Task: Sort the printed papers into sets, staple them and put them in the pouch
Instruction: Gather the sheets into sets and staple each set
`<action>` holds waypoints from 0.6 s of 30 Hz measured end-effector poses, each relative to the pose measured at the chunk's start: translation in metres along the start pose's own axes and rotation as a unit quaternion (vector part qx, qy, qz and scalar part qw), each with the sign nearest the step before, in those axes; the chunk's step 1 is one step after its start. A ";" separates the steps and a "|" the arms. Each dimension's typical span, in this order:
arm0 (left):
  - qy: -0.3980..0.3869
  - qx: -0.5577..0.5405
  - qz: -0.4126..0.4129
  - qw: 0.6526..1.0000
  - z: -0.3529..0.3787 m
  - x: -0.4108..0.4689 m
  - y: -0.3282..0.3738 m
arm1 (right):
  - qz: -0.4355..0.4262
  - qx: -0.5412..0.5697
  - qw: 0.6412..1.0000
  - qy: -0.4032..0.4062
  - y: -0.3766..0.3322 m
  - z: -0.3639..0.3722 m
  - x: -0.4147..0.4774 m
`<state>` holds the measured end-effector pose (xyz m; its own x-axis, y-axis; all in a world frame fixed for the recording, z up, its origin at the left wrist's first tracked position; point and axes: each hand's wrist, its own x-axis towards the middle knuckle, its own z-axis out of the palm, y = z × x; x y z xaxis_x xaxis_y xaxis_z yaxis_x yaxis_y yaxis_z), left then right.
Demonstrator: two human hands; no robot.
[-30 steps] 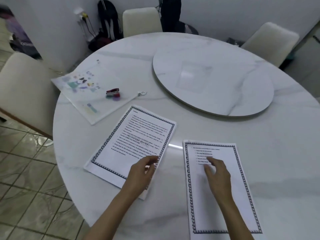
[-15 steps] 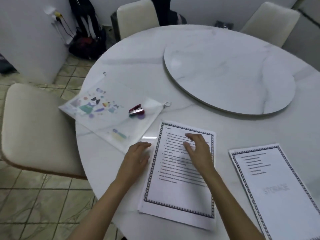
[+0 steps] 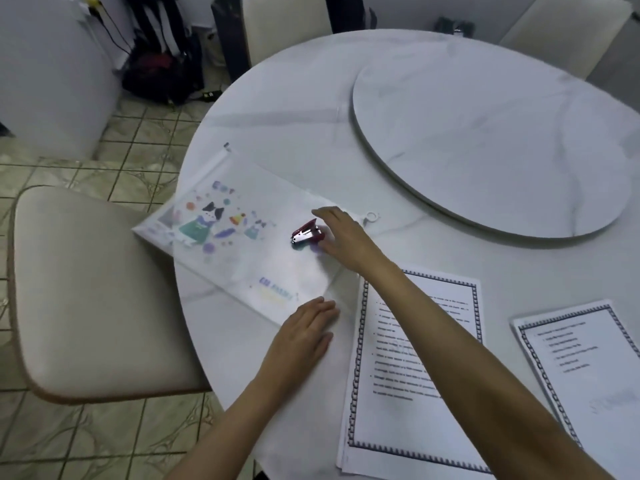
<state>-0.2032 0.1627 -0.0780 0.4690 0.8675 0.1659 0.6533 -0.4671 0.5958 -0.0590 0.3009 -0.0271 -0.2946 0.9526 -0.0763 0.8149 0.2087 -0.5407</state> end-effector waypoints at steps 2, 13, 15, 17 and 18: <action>0.008 -0.004 0.007 1.000 0.001 0.001 -0.001 | -0.019 -0.028 0.999 -0.029 0.001 0.007 0.013; -0.002 -0.003 -0.007 1.000 -0.002 0.002 -0.002 | -0.023 -0.024 0.999 -0.007 0.018 0.009 -0.003; -0.004 0.002 -0.010 1.000 -0.002 0.001 -0.001 | 0.002 0.010 1.000 0.017 0.023 0.004 -0.021; -0.005 0.012 -0.014 1.000 -0.002 0.000 0.001 | 0.029 0.063 0.996 0.049 0.026 -0.003 -0.042; -0.006 0.016 -0.017 1.000 -0.003 0.000 0.002 | 0.047 0.095 0.992 0.065 0.026 -0.007 -0.054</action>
<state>-0.2039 0.1626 -0.0747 0.4537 0.8806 0.1367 0.6873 -0.4434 0.5753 -0.0182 0.2565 -0.0311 -0.1446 0.9890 -0.0308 0.7234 0.0844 -0.6852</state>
